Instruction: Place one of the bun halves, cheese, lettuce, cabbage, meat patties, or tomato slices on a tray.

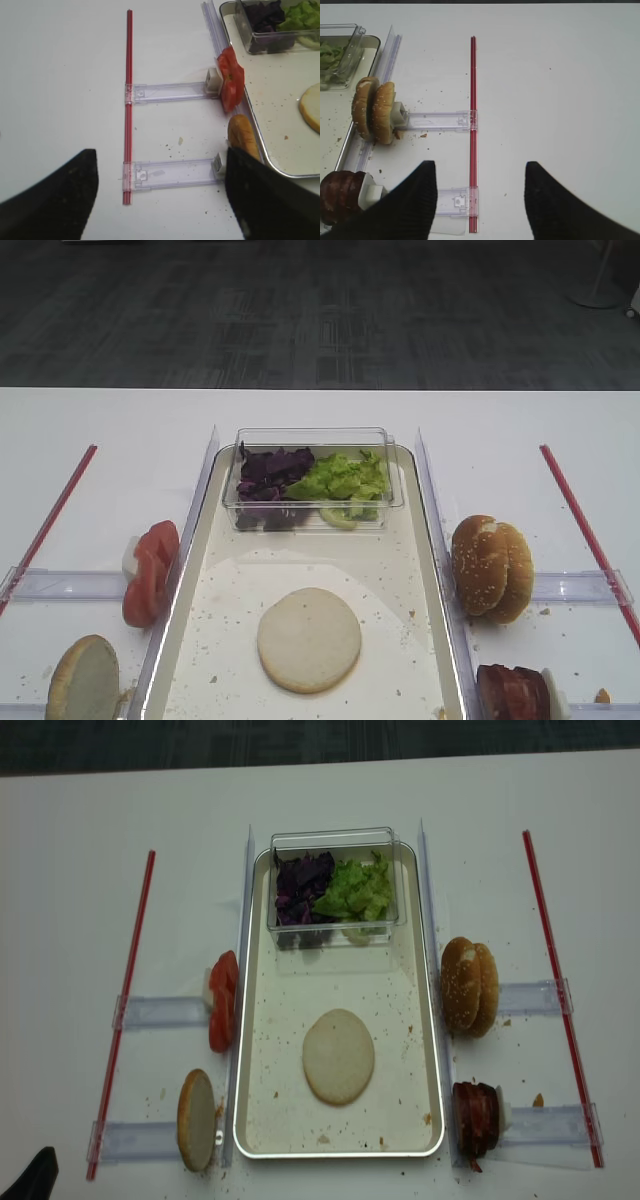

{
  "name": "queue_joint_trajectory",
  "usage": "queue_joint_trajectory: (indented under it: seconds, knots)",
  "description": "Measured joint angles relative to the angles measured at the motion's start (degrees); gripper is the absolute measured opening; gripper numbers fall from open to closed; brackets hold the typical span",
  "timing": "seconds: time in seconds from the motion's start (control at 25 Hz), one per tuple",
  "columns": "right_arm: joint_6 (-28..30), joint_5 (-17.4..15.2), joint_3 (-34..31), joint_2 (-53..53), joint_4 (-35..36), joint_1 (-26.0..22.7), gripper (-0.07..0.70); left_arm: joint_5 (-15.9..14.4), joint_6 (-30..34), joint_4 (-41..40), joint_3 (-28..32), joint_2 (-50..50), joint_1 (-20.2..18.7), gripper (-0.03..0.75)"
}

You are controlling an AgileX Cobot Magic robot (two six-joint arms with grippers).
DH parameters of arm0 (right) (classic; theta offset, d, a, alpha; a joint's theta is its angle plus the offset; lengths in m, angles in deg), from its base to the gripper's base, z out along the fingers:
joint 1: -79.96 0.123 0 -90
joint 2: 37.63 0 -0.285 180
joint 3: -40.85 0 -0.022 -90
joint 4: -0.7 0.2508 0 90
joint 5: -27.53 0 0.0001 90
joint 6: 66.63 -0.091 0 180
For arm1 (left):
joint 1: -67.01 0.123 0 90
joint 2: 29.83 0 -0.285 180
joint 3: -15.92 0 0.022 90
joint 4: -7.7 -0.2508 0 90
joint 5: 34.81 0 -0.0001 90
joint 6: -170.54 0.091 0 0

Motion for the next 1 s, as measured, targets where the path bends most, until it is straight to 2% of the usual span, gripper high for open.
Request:
queue_joint_trajectory:
  seconds: [1.0]
  knots:
    - [0.0,0.0,0.0,0.0,0.0,0.0,0.426,0.0,-1.1,-1.7,0.0,0.0,0.0,0.490]
